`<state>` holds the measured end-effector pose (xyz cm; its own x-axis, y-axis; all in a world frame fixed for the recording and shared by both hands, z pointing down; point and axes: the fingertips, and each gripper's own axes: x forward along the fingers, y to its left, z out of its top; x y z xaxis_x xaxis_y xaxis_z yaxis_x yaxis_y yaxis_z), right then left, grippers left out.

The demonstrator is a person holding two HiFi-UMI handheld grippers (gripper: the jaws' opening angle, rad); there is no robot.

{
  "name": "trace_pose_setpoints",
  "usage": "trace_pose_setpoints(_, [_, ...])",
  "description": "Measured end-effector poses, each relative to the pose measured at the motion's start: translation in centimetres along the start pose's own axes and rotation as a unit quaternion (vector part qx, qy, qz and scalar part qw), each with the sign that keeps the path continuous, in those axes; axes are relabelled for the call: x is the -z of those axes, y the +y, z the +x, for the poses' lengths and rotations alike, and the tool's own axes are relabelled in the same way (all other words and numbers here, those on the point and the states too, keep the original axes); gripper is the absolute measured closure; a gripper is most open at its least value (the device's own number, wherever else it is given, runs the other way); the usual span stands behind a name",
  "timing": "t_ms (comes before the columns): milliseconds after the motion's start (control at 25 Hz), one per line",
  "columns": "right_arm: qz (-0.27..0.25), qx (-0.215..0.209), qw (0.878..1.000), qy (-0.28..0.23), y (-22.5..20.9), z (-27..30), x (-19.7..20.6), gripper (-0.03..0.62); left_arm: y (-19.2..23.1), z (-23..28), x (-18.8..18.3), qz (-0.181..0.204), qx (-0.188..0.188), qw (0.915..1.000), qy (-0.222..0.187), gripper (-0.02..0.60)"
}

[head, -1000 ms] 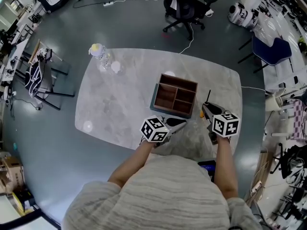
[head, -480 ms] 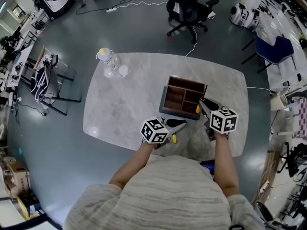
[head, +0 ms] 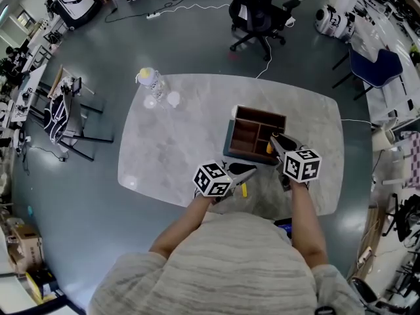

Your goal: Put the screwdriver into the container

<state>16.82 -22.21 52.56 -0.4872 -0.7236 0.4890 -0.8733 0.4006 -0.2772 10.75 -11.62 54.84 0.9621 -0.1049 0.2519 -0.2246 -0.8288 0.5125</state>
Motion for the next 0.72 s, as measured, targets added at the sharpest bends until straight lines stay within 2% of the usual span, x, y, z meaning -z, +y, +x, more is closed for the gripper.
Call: trace_pose_setpoints(720, [-0.008,0.034,0.999,0.007,0.3,2.9,2.1,0.522,1.1,-0.7,0.4,-0.005,0.004,1.0,0.001,0.568])
